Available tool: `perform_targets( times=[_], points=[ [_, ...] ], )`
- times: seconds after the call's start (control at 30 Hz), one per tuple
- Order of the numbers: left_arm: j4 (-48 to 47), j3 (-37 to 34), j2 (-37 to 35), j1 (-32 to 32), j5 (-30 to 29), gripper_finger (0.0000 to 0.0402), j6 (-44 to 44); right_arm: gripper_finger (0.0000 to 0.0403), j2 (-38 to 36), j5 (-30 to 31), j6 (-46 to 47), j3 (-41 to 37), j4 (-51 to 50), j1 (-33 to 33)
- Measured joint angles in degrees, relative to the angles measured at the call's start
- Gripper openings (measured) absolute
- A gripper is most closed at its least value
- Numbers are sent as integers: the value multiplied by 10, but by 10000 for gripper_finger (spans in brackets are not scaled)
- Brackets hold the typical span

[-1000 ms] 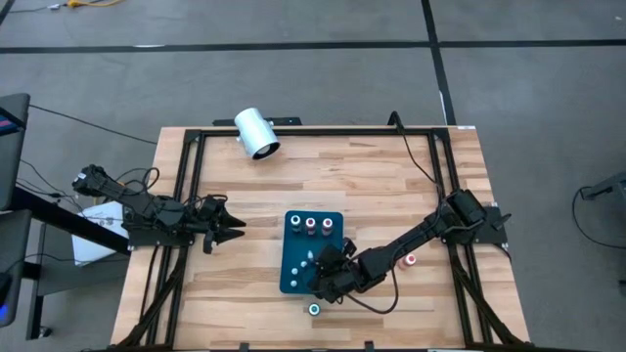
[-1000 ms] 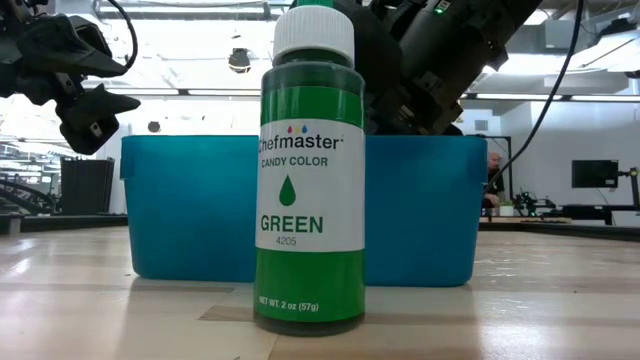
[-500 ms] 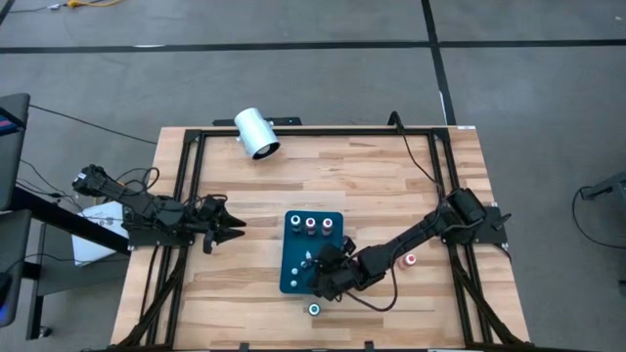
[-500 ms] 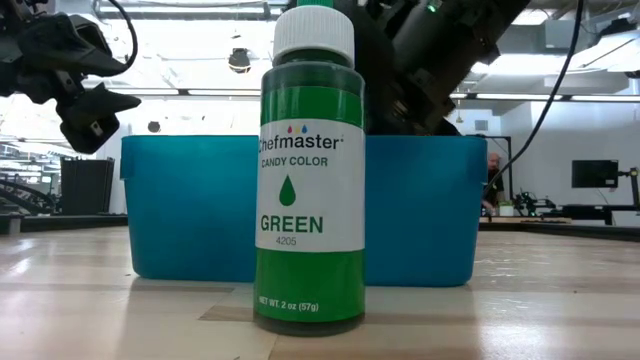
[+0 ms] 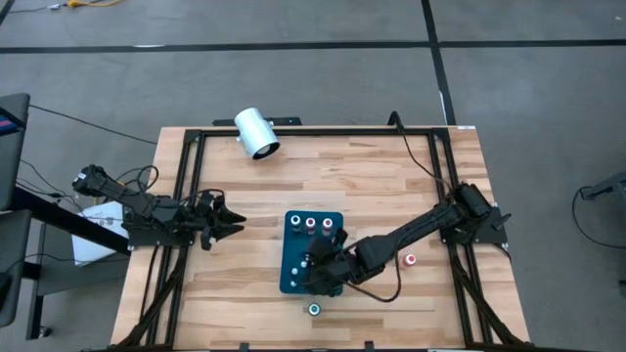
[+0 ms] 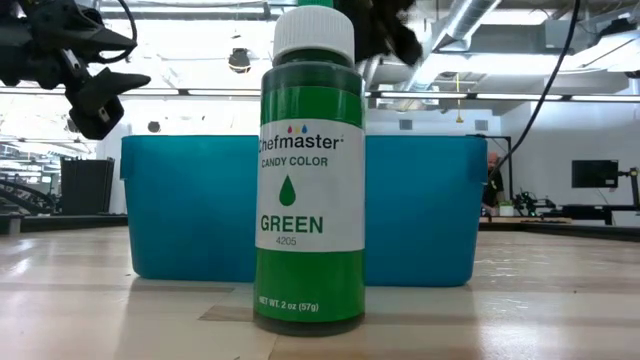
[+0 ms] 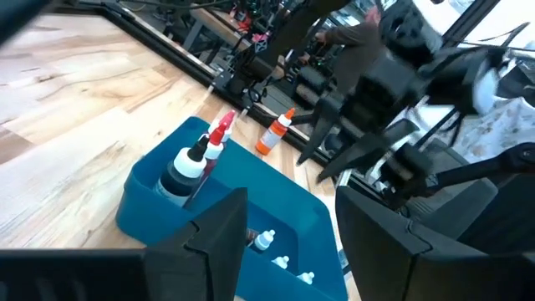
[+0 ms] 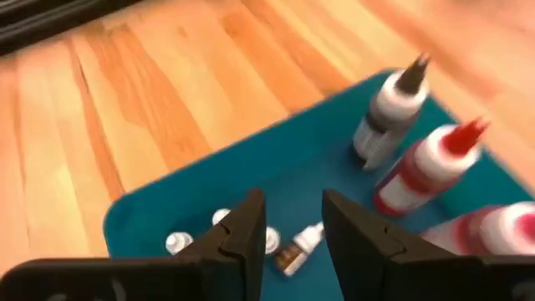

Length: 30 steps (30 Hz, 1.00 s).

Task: Pick & Place food coloring
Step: Put the large orange food coloring bottle into the blue bin

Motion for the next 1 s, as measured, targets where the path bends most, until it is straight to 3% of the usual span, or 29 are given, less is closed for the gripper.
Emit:
perform_targets(
  times=[0.27, 0.5, 0.77, 1.0],
  points=[
    [1, 0, 0, 0, 0, 174, 1, 107, -57, -1, 11, 42, -134, -6],
    [-10, 0, 0, 0, 1, 174, 1, 107, -142, -18, 145, 42, -304, 29],
    [-14, 0, 0, 0, -4, 174, 16, 107, -201, -97, 318, 42, -454, 95],
    [-17, 0, 0, 0, -17, 174, 15, 107, -205, -216, 459, 42, -561, 154]
  ],
)
